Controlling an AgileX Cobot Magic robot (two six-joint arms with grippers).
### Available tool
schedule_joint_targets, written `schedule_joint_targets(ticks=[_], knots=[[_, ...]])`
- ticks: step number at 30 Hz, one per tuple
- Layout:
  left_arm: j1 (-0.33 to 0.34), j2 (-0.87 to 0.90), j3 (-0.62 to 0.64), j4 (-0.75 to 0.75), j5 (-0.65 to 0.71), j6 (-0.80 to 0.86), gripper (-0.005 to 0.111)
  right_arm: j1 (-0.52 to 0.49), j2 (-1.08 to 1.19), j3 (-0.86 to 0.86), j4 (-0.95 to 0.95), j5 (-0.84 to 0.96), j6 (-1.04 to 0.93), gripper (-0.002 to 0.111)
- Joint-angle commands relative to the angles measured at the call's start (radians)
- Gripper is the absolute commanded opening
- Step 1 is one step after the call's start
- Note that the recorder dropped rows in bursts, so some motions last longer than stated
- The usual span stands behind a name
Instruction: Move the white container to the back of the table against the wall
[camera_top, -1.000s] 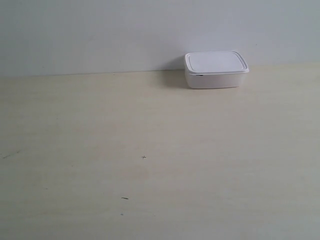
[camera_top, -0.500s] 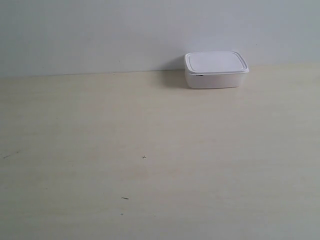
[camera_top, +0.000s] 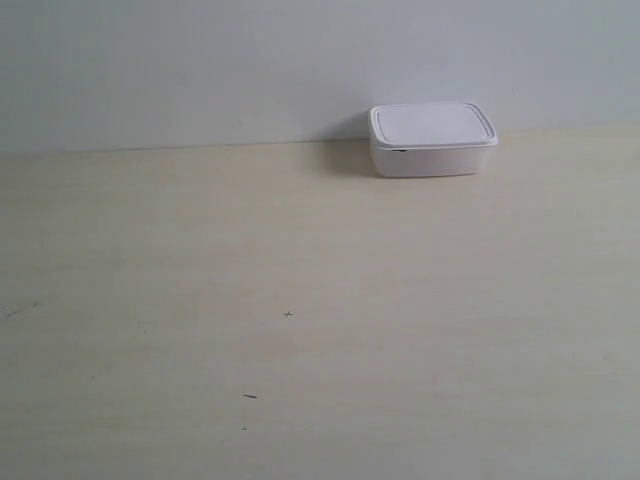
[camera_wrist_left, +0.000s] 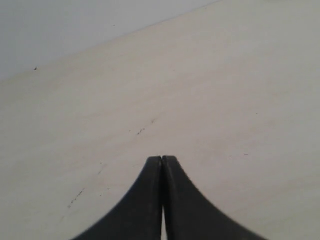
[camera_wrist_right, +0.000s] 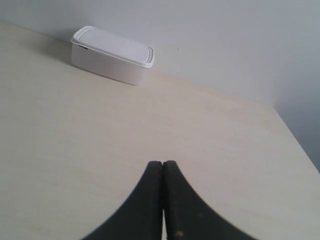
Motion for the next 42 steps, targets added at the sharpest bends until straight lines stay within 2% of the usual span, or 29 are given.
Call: schedule_joint_targets(ticks=[1,7,13,16,42], knots=[[0.005,-0.005,0.002,-0.002,0.001,-0.001,0.000,-0.003,-0.004,0.005,0.027,0.002,0.004,0.000],[0.005,-0.005,0.002,-0.002,0.001,-0.001,0.000,-0.003,-0.004,0.005,0.059,0.002,0.004,0.000],[0.005,-0.005,0.002,-0.002,0.001,-0.001,0.000,-0.003,-0.004,0.005,0.084,0.032,0.235,0.000],[0.005,-0.005,0.002,-0.002,0.001,-0.001,0.000,-0.003,-0.004,0.005,0.084,0.076,0.235,0.000],[0.005,-0.005,0.002,-0.002,0.001,-0.001,0.000,-0.003,-0.004,0.005,0.095,0.075,0.237,0.000]])
